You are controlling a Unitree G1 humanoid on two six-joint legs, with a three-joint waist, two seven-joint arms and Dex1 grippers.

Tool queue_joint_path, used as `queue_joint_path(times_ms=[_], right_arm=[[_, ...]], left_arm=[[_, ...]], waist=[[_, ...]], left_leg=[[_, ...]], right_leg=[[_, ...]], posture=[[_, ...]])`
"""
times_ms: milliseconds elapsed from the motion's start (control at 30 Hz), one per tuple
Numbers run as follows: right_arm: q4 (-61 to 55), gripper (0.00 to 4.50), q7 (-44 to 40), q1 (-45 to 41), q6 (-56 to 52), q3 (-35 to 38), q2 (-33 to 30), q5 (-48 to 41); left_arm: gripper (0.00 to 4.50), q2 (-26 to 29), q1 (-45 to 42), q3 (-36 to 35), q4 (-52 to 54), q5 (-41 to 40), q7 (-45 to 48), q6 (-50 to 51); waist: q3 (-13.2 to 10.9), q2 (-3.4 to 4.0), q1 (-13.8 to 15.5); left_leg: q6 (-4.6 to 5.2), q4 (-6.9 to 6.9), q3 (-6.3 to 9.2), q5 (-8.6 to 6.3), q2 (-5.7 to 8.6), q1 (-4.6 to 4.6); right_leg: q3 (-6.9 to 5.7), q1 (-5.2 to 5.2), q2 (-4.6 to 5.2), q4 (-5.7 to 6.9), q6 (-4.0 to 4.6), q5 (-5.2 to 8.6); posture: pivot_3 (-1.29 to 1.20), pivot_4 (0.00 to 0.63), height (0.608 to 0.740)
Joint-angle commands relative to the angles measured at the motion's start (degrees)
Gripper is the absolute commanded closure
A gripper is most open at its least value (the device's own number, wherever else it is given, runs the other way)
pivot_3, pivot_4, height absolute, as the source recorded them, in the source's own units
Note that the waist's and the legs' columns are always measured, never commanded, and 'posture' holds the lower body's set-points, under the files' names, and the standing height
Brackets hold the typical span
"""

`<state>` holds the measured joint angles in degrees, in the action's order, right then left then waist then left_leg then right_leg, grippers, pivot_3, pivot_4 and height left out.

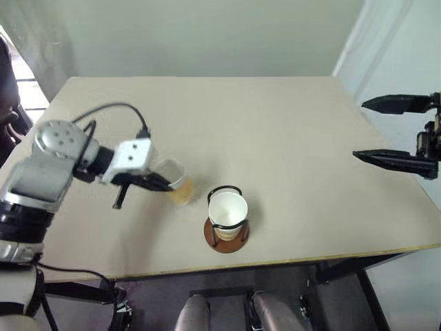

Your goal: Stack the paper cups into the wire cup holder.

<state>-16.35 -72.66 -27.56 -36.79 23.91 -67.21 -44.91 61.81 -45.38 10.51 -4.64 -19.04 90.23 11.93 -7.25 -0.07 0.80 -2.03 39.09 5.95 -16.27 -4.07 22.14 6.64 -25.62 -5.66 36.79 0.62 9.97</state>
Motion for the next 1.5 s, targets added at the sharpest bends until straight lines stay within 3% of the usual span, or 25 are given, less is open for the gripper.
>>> queue_joint_path(times_ms=[33, 167, 267, 500, 667, 967, 1500], right_arm=[[-1.82, 0.00, -2.63, 1.51, 1.19, 4.13, -2.18, -0.50], [-1.53, 0.00, -4.53, 3.07, 1.26, 6.91, -3.29, -1.09], [-2.21, 0.00, -5.07, 3.18, 0.75, 8.74, -3.45, -2.80], [-4.56, 0.00, -3.09, 3.79, -0.47, 10.16, -3.74, -4.46], [-6.43, 0.00, -2.04, 5.37, -1.64, 12.48, -3.74, -4.93], [-9.17, 0.00, 0.14, 8.81, -2.93, 15.76, -3.22, -5.42], [-10.40, 0.00, 1.72, 9.98, -2.32, 15.66, -3.15, -5.91]], left_arm=[[4.45, 2.13, -8.36, 0.45, 1.98, -10.40, 2.27, 1.11], [4.45, 1.40, -19.60, 4.83, -2.37, -16.87, 2.27, -1.69], [4.45, 0.18, -27.55, 10.81, -3.28, -26.03, 2.27, -1.99], [4.45, 1.78, -33.19, 27.34, 3.87, -36.18, 2.27, -5.81], [4.45, 3.35, -37.96, 39.93, 3.95, -35.04, 2.27, -12.82], [4.45, 4.32, -44.22, 53.65, 2.41, -34.86, 2.27, -20.66], [4.45, 3.94, -44.95, 59.25, 0.49, -30.85, 2.27, -26.26]], waist=[[0.00, 0.02, 0.07], [0.00, 0.04, 0.07], [-0.01, 0.03, 0.08], [-0.01, 0.09, 0.05], [-0.02, 0.09, 0.10], [-0.03, 0.11, 0.12], [-0.04, 0.13, 0.12]], left_leg=[[0.01, 0.01, 0.01, -0.01, 0.02, 0.01], [0.05, 0.03, -0.06, -0.03, 0.24, 0.02], [0.06, 0.05, -0.08, -0.04, 0.26, 0.06], [0.07, 0.07, -0.43, -0.04, 0.35, 0.09], [0.18, 0.15, -0.51, -0.11, 0.41, 0.14], [0.50, 0.26, -0.67, -0.31, 0.45, 0.14], [1.15, 0.98, -0.69, -0.70, 0.43, 0.34]], right_leg=[[0.01, 0.00, 0.05, -0.04, 0.00, 0.01], [0.18, 0.01, 0.22, -0.04, -0.18, 0.12], [0.27, 0.03, 0.23, -0.16, -0.20, 0.15], [0.52, 0.18, 0.23, -0.68, -0.78, -0.13], [0.89, 0.18, 0.24, -0.82, -1.04, -0.08], [1.13, 0.20, 0.28, -0.85, -1.17, 0.01], [1.13, 0.27, 0.28, -0.84, -1.19, 0.03]], posture=[[0.00, 0.150, 0.740], [0.00, 0.150, 0.740], [0.00, 0.150, 0.740], [0.00, 0.150, 0.740], [0.00, 0.150, 0.740], [0.00, 0.150, 0.740], [0.00, 0.150, 0.740]])
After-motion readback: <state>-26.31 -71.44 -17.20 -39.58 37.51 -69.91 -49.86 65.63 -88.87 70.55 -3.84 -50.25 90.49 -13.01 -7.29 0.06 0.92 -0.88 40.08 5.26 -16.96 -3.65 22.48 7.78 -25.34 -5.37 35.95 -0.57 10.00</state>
